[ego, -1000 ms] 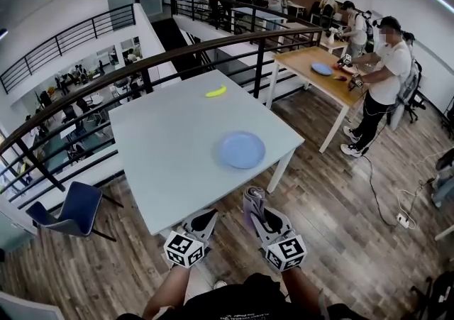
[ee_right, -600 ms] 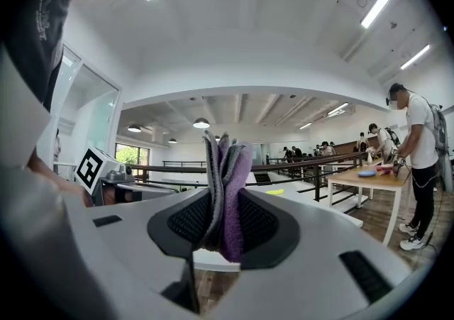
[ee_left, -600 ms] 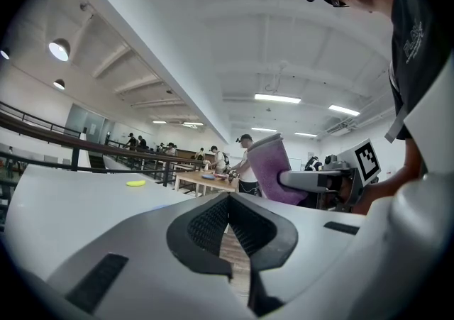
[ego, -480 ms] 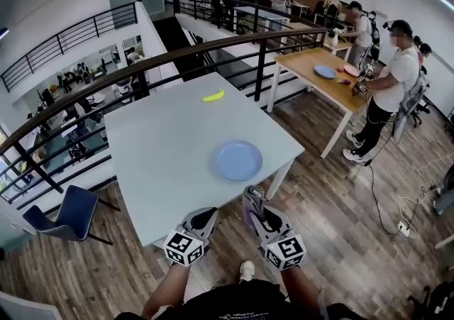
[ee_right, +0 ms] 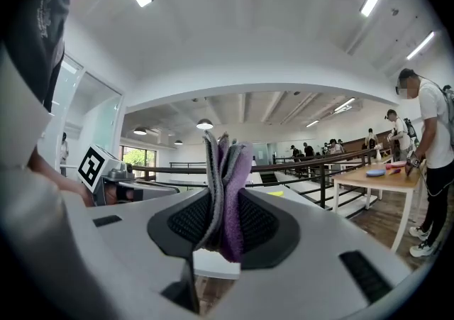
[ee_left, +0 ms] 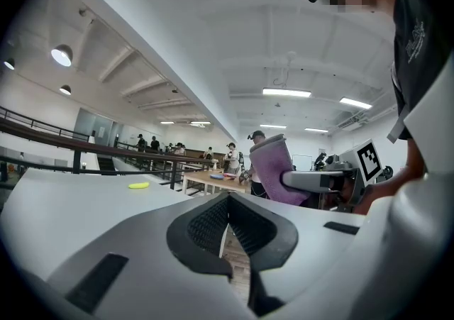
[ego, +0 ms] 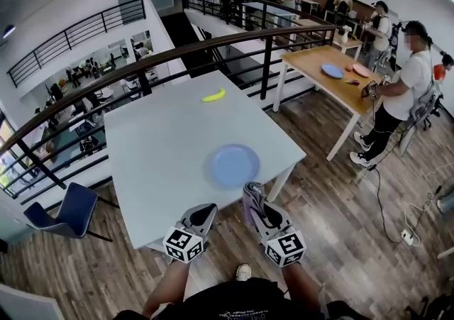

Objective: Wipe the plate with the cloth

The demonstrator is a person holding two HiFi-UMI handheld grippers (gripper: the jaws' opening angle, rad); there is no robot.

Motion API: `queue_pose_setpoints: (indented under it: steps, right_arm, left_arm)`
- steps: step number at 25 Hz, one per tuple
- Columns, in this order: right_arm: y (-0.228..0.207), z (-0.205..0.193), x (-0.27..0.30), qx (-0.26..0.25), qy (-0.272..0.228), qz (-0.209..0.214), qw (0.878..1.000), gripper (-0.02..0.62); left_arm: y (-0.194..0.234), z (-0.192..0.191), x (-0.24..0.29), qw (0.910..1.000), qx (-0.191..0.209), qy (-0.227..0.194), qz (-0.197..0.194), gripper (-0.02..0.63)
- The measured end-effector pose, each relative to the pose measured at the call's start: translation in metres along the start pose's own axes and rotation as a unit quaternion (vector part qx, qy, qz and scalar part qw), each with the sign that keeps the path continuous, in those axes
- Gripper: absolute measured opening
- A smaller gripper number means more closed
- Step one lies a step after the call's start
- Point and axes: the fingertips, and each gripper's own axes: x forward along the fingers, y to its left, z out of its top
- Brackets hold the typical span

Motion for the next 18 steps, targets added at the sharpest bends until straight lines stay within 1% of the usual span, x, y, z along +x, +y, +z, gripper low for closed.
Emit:
queue_pose_setpoints:
  steps: [4, 8, 15, 18]
  right_arm:
    - [-0.020, 0.003, 0.007, 0.002, -0.001, 0.007, 1.000, 0.117]
    - [-0.040, 0.004, 0.011, 0.009, -0.006, 0.014, 1.000, 0.117]
    - [-0.059, 0.003, 0.028, 0.016, -0.009, 0.030, 0.999, 0.117]
    - [-0.070, 0.005, 0.037, 0.019, -0.008, 0.031, 0.999, 0.117]
  left_arm:
    - [0.003, 0.002, 0.018, 1.0000, 0.000, 0.004, 0.009, 0.012]
    - [0.004, 0.002, 0.036, 0.9998, -0.009, 0.007, 0.018, 0.012]
    - [0.012, 0.001, 0.057, 0.9993, -0.006, 0.015, 0.034, 0.012]
    - [0.020, 0.006, 0.066, 0.9991, -0.018, 0.015, 0.036, 0.012]
